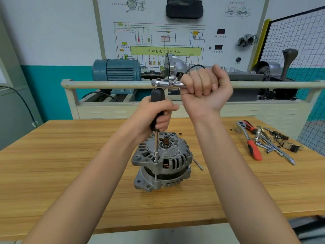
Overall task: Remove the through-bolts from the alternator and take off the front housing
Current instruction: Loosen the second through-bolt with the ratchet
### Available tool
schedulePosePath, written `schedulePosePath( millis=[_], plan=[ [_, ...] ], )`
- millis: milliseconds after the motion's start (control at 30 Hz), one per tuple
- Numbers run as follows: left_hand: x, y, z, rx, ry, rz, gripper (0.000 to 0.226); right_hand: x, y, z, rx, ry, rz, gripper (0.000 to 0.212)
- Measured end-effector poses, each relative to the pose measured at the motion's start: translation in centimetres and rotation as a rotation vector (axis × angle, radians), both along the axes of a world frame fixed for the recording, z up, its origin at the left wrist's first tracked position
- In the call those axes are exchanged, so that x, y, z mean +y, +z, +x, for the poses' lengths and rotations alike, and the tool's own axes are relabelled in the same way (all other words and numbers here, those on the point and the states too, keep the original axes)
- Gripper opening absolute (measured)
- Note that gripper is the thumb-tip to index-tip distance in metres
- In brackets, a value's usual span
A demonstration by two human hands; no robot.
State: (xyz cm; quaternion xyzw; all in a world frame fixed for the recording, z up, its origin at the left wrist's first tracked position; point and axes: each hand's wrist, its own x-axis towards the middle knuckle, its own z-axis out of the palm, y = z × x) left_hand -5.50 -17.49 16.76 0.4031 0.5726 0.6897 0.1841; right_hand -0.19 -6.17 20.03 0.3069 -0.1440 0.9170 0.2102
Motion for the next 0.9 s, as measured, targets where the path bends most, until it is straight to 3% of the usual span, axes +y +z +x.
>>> schedulePosePath(
  millis=[133,233,400,533,633,800,900],
  plan=[
    [-0.2,0.4,-0.1,-0.042,-0.077,-0.019,0.044,0.0,0.1,-0.8,-0.038,0.025,-0.058,0.046],
    [0.3,0.0,0.4,-0.061,0.107,0.023,0.057,-0.9,-0.1,0.0,0.016,-0.084,0.009,0.047],
    [1.5,-0.2,1.1,-0.089,0.399,0.122,0.048,-3.4,-0.7,1.2,0.201,-0.511,0.282,0.048],
    [1.7,-0.4,1.0,-0.035,0.476,0.133,0.043,-5.0,-1.2,1.4,0.278,-0.784,0.388,0.042],
    [1.0,-0.6,0.8,-0.002,0.358,0.109,0.046,-3.8,-0.8,1.6,0.245,-0.563,0.312,0.047],
    [-0.8,0.1,-0.4,-0.014,-0.125,0.006,0.034,-0.8,0.0,0.5,0.056,-0.068,0.057,0.048],
    [-0.4,0.4,-0.3,-0.038,-0.167,-0.048,0.041,-0.1,0.0,-0.4,-0.009,0.052,-0.080,0.047]
  ],
)
